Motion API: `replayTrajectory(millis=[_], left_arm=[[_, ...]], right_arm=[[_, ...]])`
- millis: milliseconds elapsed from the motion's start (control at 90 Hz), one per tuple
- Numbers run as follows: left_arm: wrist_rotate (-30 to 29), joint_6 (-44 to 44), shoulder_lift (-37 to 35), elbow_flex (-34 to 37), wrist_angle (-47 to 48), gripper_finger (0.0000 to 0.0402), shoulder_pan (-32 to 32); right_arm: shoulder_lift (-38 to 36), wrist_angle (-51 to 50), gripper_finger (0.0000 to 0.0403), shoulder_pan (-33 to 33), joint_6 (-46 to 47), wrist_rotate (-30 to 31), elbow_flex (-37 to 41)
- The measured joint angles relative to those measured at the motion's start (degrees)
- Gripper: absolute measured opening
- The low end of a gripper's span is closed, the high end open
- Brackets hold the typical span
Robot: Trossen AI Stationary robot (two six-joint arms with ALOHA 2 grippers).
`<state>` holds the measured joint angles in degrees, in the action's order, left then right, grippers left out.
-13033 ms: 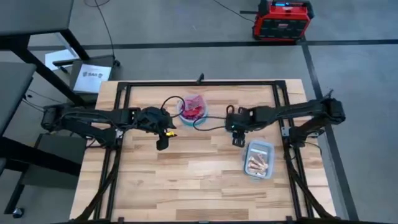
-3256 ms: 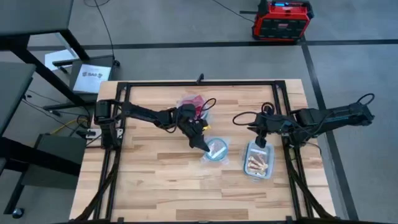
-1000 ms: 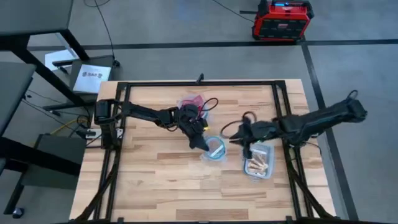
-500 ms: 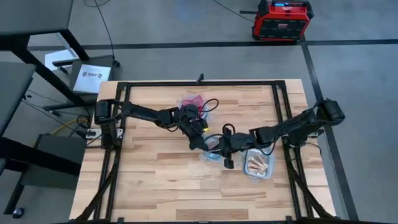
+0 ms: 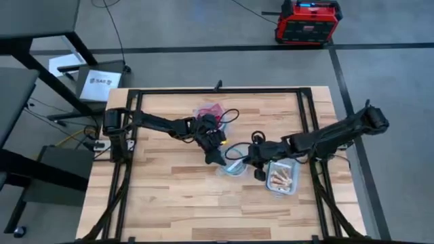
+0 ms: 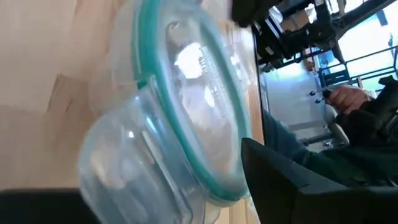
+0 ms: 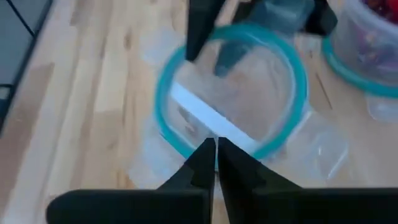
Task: Sort candy
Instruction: Close the small circular transparent bin
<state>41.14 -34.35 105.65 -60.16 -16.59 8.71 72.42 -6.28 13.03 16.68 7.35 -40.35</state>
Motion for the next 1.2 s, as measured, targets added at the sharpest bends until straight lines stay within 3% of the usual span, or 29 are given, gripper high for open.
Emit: replayTrajectory(millis=[167,356,522,856,1200], left_arm=[[1.96,-0.99,0.0,0.02,-1.71,0.011,0.0],[4.04,-3.17,0.02,0.02,-5.24,0.0023,-0.07],[8.66,-10.67,0.04,0.02,-11.97,0.0023,-0.25],[8.53,-21.49,5.97,0.02,-20.96,0.0023,-1.45],[7.85,-22.95,7.06,0.04,-22.23,0.0037,1.42]], right_arm=[[-3.02,-4.01,0.0001,1.81,3.4,1.84,0.0],[-4.88,-8.58,0.0,5.12,8.51,4.5,-0.03],[-6.46,-13.34,0.0,7.85,11.68,5.96,-0.03],[-14.16,-16.41,0.0,9.15,11.98,10.78,-0.03],[-14.99,-16.81,0.0,11.06,12.27,11.48,-0.03]])
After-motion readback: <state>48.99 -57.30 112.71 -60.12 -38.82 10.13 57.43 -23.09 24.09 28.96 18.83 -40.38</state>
